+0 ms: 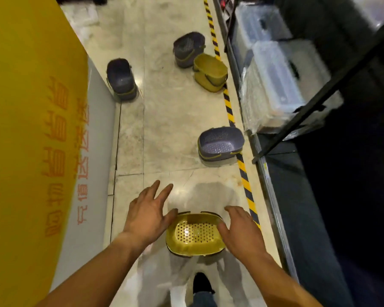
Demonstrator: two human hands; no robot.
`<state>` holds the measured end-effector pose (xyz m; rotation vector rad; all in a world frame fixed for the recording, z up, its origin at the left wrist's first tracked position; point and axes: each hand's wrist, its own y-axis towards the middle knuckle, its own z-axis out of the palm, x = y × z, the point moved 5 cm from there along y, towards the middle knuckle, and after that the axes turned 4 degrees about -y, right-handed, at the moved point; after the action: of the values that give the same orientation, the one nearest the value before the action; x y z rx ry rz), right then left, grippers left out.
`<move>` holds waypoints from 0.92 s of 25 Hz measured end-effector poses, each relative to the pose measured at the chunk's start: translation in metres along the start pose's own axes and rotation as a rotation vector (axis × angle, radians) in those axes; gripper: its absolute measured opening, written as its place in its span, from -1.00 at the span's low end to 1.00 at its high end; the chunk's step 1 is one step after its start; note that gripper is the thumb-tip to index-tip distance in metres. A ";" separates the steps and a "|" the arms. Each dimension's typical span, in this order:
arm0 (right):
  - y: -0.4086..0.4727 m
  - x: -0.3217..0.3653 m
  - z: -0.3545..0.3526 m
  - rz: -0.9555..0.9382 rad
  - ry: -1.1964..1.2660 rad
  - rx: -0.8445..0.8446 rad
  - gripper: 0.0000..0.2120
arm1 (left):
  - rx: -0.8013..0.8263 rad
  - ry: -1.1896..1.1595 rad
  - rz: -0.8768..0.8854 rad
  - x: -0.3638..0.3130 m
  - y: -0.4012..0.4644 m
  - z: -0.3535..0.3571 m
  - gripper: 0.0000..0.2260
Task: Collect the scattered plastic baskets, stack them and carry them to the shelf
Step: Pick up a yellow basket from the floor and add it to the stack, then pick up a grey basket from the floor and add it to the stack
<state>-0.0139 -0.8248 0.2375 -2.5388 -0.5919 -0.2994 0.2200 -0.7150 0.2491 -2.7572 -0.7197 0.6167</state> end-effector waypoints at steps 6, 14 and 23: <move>-0.005 0.140 -0.195 -0.104 -0.109 -0.201 -0.43 | -0.173 0.042 0.094 -0.051 0.014 -0.217 -0.35; -0.008 0.209 -0.288 0.064 -0.210 -0.348 -0.34 | -0.219 0.174 0.247 -0.006 0.044 -0.348 -0.35; -0.027 0.144 -0.305 0.211 -0.208 -0.341 -0.39 | -0.119 0.054 0.350 -0.077 0.090 -0.295 -0.35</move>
<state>0.0715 -0.9142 0.5518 -2.9574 -0.3667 -0.0629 0.3295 -0.8634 0.5081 -3.0245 -0.2694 0.5769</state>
